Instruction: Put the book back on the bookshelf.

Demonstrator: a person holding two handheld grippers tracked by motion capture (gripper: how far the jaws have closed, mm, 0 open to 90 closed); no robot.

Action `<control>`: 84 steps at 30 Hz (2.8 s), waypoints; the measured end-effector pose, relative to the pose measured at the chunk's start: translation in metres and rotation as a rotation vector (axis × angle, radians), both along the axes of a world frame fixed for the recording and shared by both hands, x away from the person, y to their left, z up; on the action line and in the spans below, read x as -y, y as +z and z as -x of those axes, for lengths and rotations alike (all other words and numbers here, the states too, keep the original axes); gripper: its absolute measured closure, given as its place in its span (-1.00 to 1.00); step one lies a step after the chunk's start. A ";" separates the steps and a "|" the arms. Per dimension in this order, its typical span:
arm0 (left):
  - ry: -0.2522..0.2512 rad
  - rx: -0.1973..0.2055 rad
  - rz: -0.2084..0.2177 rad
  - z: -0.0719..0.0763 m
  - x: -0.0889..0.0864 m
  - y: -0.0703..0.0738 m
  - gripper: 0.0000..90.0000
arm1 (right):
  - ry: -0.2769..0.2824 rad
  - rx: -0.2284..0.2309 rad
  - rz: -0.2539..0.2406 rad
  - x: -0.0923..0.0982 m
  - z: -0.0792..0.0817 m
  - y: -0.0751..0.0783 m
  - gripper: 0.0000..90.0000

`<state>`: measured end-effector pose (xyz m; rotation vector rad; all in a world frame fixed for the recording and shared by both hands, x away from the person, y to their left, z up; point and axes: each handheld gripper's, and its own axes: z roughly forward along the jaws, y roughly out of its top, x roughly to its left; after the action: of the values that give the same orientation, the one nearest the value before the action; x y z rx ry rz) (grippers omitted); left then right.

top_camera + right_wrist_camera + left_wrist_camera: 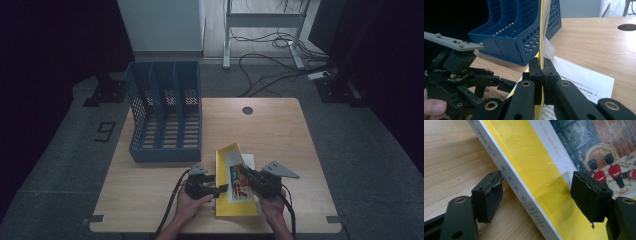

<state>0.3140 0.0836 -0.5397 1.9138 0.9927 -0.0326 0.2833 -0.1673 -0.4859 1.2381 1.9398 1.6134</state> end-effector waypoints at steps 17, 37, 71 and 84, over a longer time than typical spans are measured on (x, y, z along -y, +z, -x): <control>-0.021 -0.043 0.114 -0.009 -0.003 0.000 -0.49 | 0.030 0.045 -0.001 -0.003 0.010 0.012 0.95; 0.001 -0.126 0.146 -0.016 -0.007 -0.007 -0.22 | 0.052 0.020 0.008 -0.003 0.008 0.009 0.95; 0.048 -0.058 0.151 -0.004 -0.010 0.004 0.39 | 0.013 -0.147 0.079 0.023 -0.013 -0.011 0.77; 0.047 -0.028 0.138 0.000 -0.009 0.008 0.41 | -0.015 -0.182 0.138 0.035 -0.025 -0.029 0.18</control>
<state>0.3142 0.0928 -0.5318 1.7678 1.0275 -0.0980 0.3084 -0.2027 -0.5145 1.3800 2.1054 1.3751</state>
